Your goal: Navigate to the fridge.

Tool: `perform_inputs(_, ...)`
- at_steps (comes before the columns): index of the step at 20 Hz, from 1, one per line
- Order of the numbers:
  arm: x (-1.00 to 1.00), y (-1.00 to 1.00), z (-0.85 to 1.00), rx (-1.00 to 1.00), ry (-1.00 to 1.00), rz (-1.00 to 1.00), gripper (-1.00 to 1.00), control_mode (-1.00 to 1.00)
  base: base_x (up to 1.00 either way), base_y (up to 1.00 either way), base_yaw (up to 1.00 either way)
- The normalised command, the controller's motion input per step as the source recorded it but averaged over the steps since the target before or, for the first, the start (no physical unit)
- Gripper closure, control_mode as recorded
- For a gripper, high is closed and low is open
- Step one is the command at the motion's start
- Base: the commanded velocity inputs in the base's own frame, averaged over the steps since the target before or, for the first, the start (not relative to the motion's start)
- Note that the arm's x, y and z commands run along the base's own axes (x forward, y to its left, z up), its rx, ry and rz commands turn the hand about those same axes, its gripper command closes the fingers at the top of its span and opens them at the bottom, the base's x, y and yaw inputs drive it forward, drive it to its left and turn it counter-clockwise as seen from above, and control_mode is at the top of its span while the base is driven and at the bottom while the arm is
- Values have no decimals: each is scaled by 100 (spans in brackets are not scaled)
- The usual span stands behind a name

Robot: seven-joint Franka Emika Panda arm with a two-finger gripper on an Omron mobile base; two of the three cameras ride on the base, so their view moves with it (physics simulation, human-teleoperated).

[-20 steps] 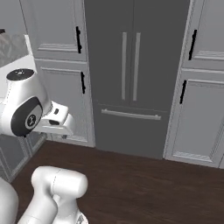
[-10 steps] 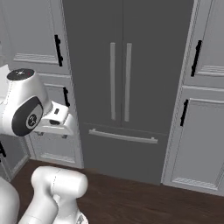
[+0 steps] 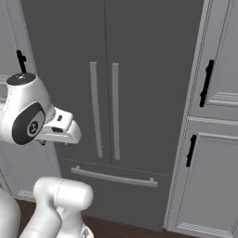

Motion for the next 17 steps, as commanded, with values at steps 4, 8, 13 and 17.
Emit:
perform_inputs(4, 0, 0, 0, 0, 0, 0, -100, 100, 86, -32, -24)
perform_inputs(8, 0, 0, 0, 0, 0, 0, -100, 100, 91, 0, -3)
perform_inputs(13, 0, 0, 0, 0, 0, 0, -100, 100, 73, 0, 0)
perform_inputs(17, 0, 0, 0, 0, 0, 0, -100, 100, 52, 0, 0)
